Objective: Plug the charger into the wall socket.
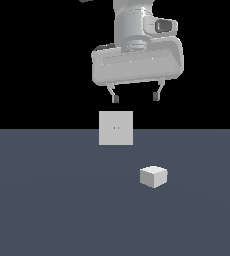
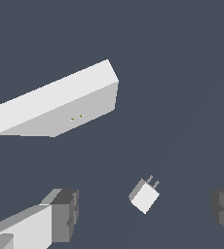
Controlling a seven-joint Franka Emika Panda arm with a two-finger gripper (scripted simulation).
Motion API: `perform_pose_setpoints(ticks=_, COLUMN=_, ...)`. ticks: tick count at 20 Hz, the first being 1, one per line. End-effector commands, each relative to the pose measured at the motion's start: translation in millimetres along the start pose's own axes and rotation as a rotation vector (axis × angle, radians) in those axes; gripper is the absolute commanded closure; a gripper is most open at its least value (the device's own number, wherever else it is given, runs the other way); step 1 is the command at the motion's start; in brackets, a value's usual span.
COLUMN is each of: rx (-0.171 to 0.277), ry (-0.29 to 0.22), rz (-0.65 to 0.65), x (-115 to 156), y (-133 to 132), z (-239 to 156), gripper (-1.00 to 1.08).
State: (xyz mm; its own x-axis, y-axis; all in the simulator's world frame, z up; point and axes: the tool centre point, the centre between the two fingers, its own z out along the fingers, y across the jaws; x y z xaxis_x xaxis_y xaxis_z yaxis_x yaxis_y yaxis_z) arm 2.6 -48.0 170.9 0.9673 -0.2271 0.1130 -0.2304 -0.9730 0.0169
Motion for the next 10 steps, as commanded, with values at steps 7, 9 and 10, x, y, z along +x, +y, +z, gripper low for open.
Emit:
perform_pose_setpoints(ticks=7, rx=-0.031, ry=0.054, rz=0.168, x=-18, y=12, z=24, gripper=-0.92)
perform_pose_setpoints(ticks=9, rx=-0.038, ry=0.066, rz=0.206, x=-22, y=15, z=30, gripper=-0.92)
perform_pose_setpoints(ticks=10, rx=-0.042, ry=0.072, rz=0.224, x=-24, y=16, z=33, gripper=-0.92)
